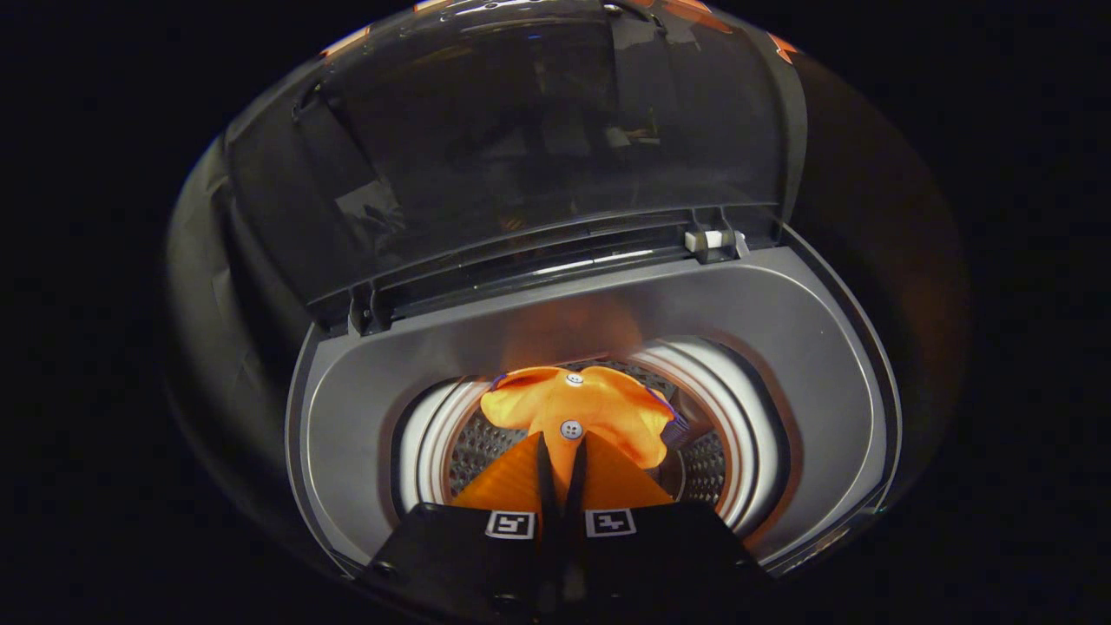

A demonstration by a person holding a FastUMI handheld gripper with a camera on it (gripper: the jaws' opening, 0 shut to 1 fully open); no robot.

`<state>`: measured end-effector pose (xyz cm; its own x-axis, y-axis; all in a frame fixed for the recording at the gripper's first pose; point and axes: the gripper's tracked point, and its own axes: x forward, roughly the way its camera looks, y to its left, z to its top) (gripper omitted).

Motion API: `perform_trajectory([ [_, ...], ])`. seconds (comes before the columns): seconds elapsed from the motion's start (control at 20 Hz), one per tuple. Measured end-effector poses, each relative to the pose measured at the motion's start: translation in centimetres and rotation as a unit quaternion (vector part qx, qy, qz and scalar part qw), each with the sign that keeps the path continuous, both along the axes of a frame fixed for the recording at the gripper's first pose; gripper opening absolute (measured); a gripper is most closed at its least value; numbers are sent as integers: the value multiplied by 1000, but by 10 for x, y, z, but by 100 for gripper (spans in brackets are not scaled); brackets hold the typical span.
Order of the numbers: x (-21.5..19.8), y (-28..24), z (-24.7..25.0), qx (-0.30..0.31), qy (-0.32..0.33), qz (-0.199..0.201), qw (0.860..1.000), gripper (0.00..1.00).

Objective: Put the clothes into the washing machine and then close the washing machine lid.

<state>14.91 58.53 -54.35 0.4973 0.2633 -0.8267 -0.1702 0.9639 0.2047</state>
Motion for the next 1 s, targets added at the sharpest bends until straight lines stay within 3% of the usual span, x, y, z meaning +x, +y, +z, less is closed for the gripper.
perform_trajectory([
  [0.2, 6, 6, 4, 2, -5, 16, 1000, 8],
  [0.25, 1, 7, -4, 3, 13, 17, 1000, 15],
  [0.45, 0, -2, -8, -8, 22, -1, 1000, 100],
  [1.0, -7, -1, 11, -10, -1, 12, 1000, 99],
])
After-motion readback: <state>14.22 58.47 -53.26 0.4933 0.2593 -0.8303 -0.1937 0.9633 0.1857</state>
